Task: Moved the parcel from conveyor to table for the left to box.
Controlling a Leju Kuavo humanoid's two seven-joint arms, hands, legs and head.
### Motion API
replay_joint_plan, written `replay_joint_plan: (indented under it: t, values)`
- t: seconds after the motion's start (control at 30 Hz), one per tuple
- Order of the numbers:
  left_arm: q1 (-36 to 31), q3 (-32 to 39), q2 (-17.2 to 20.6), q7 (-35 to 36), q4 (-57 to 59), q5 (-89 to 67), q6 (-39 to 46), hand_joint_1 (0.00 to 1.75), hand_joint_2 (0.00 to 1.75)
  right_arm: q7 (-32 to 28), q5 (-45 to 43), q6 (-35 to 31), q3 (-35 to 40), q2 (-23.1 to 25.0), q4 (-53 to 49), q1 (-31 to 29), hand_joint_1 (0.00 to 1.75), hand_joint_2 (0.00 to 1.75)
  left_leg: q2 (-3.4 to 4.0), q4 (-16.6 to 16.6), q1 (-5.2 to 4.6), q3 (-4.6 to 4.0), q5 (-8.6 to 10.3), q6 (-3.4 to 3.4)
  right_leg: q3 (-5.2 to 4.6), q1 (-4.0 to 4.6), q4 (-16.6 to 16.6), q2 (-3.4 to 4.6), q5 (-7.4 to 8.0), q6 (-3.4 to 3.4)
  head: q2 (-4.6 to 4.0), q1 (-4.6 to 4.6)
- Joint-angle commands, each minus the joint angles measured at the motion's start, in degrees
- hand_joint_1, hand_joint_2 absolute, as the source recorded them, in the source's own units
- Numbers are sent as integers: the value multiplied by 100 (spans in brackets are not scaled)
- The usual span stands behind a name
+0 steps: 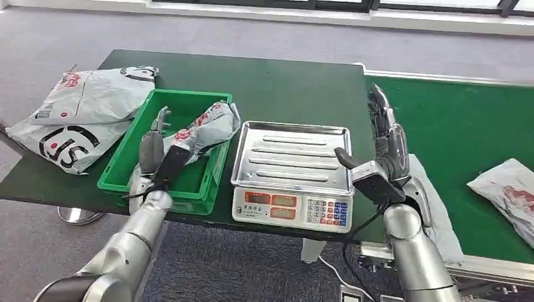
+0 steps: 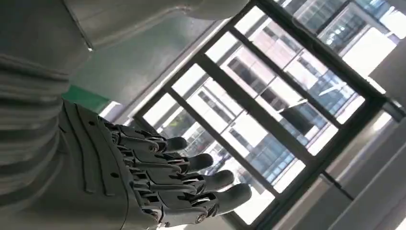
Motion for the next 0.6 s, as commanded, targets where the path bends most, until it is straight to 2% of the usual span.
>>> replay_joint_plan:
  t: [0.03, 0.17, 0.33, 0.4, 0.47, 0.53, 0.57, 0.6]
  values:
    - [1087, -1979, 344, 114, -2366, 2408, -435, 0, 175, 145, -61, -131, -463, 40, 1065, -334, 0, 175, 10, -4, 3, 8, -6, 3, 6, 2, -9, 13, 1, -2, 0, 0]
    - [1081, -2201, 444, 114, -2536, 2610, 366, 0, 175, 127, -60, -159, -544, 5, 903, -108, 0, 175, -9, -2, 4, -2, -5, 4, 4, 3, -8, -10, -6, 1, 0, 0]
    - [1081, -2201, 444, 114, -2536, 2610, 366, 0, 175, 127, -60, -159, -544, 5, 903, -108, 0, 175, -13, -3, 1, -3, -6, 4, 3, 2, -7, -14, -8, 0, 0, 0]
    - [1164, -1809, 329, 114, -2800, 2491, 582, 0, 175, 135, -51, -155, -550, 15, 841, -64, 0, 175, -14, -3, 2, -3, -6, 4, 3, 3, -7, -15, -8, -1, 0, 0]
    - [1238, -1800, 338, 114, -3034, 2749, 507, 0, 175, 172, -34, -157, -552, 23, 881, -94, 0, 175, -10, -3, 3, -4, -7, 4, 3, 4, -9, -11, -7, 0, 0, 0]
    - [1440, -1808, 393, 114, -3601, 3136, -838, 0, 175, 334, 6, -181, -588, 35, 1172, -277, 0, 175, -1, -1, 3, -4, -9, 4, -2, 4, -6, -2, -7, 0, 0, 0]
    - [1549, -1621, 357, 114, -3809, 3283, -1990, 0, 175, 484, 93, -234, -597, 36, 1433, -428, 0, 175, 1, -8, 3, 4, -9, 4, 6, 4, -13, 1, -6, -2, 0, 0]
    - [1583, -1520, 295, 114, -3827, 3308, -2334, 0, 175, 494, 101, -255, -618, 37, 1567, -504, 0, 175, 0, -2, 2, -2, -8, 5, -1, 3, -8, 0, -6, 0, 0, 0]
